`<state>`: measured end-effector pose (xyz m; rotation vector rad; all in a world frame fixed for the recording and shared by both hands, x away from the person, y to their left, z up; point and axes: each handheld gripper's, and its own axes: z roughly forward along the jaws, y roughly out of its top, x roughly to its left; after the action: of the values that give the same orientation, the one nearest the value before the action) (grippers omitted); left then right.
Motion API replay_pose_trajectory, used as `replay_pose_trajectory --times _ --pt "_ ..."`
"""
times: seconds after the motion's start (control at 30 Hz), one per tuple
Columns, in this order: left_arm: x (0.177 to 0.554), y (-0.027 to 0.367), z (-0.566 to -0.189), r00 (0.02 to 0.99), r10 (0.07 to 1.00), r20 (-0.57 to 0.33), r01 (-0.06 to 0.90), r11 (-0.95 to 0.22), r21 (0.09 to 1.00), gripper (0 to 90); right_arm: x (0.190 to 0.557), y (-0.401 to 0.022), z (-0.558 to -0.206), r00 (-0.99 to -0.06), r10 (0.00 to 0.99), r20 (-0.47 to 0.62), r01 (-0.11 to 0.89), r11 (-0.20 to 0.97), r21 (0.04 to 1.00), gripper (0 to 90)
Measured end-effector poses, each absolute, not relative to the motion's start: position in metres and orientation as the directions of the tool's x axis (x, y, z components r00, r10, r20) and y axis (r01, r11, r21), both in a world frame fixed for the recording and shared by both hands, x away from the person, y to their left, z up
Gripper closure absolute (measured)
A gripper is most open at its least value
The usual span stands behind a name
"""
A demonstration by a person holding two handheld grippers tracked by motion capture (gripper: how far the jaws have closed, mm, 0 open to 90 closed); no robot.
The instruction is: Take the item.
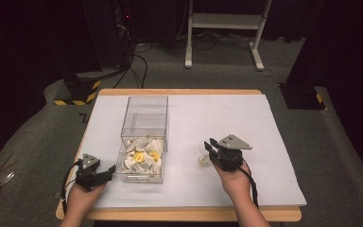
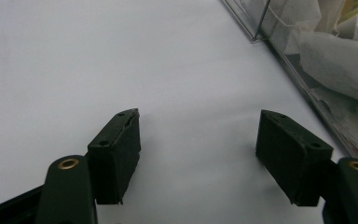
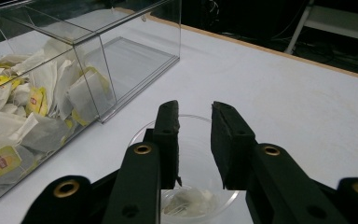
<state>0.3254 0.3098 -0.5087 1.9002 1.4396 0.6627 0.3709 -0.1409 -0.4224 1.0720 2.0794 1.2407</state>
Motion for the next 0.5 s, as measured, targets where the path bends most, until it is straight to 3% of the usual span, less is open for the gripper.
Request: replay_pose_trajectory --times 0.5 --pt "0.325 0.310 -0.509 0.267 0.964 0.011 0.630 -0.184 0.754 30.9 0.361 -0.169 -0.419 -0.533 0.846 -0.020 0.392 0.268 0.880 61.4"
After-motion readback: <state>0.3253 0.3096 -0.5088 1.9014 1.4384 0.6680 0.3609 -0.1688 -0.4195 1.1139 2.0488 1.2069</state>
